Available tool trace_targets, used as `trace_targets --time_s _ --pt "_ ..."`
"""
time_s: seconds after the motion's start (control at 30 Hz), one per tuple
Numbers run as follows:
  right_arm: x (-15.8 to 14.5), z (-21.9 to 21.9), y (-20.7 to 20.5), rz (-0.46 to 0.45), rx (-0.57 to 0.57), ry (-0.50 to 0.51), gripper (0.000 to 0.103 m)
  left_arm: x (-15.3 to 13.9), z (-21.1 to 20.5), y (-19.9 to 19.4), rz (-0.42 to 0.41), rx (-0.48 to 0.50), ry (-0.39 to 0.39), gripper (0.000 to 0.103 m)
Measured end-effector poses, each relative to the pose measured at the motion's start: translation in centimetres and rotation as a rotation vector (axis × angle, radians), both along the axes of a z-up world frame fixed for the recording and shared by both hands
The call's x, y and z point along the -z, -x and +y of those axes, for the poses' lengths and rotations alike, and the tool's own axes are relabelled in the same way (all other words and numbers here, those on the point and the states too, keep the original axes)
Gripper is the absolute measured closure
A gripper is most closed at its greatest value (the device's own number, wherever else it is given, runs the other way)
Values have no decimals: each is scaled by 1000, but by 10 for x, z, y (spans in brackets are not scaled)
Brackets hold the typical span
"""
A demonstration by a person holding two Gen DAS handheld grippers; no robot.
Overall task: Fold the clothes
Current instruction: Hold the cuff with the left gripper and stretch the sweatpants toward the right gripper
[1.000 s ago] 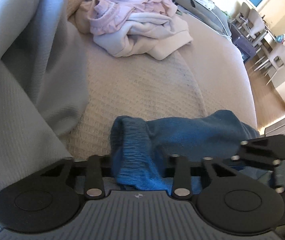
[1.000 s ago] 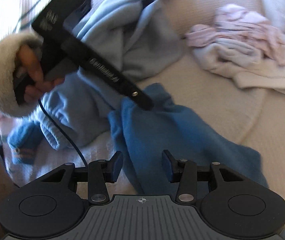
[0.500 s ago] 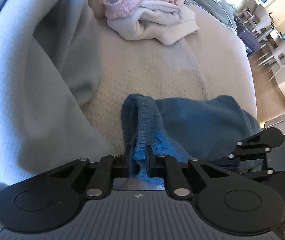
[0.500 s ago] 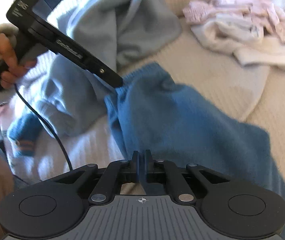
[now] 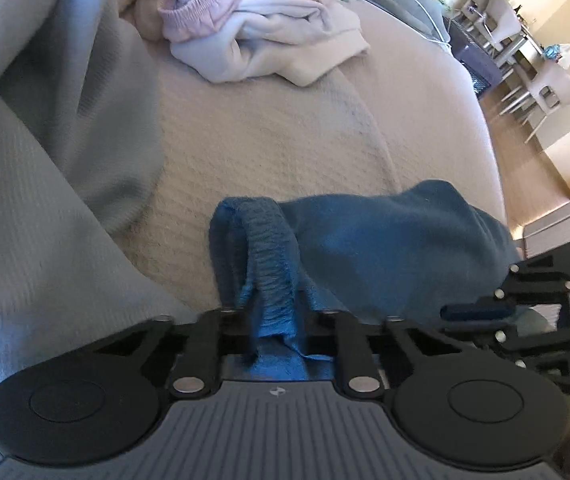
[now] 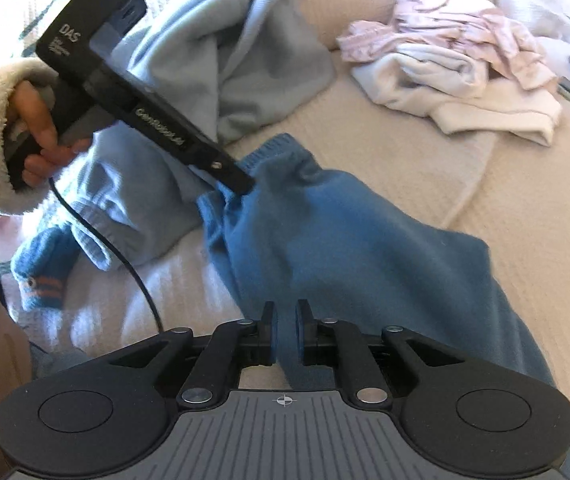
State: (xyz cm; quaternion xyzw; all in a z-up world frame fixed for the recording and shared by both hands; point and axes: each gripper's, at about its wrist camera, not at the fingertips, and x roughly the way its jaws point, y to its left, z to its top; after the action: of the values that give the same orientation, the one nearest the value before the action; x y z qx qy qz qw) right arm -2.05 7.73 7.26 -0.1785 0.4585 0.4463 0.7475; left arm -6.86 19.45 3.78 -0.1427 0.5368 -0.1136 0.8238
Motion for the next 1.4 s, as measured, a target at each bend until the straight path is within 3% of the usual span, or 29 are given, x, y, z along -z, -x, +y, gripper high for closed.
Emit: trace_targets --time_s 0.17,0.23,0.33,0.43,0.47,0.57,0.77,0.9,1.03,1.13,1.23,1.33,1.4 --pt "-11 -16 -3 -17 58 -38 89 -14 6 12 40 43 -80 96" --pt "-14 -23 -2 -30 70 -46 88 -6 8 10 72 52 -145 95" --pt "-18 -38 0 -46 103 -40 79 13 2 3 99 86 -219 91" --pt "-19 -65 4 -55 174 -27 79 17 -5 -2 96 110 -253 91" --pt "-20 -78 6 -56 205 -29 79 14 -5 -3 94 111 -248 88" --pt "-22 -112 11 -55 303 -32 79 0 -1 -2 85 88 -201 63" --pt "-17 -164 17 -51 432 24 78 -50 -29 -7 -89 160 -225 26" --pt "-11 -189 12 -80 461 95 70 -52 -53 -33 -143 282 -284 19" --pt "-7 -212 0 -127 451 138 69 -19 -66 -58 -53 406 -298 19" --pt "-6 -220 -14 -136 403 122 69 -3 -66 -66 -31 446 -334 20" --pt "-2 -217 -34 -137 294 125 69 4 -60 -69 -9 445 -313 18" --pt "4 -208 -52 -138 171 143 69 12 -71 -66 -1 499 -354 13" --pt "5 -201 -64 -142 95 157 63 14 -74 -66 -7 516 -369 11"
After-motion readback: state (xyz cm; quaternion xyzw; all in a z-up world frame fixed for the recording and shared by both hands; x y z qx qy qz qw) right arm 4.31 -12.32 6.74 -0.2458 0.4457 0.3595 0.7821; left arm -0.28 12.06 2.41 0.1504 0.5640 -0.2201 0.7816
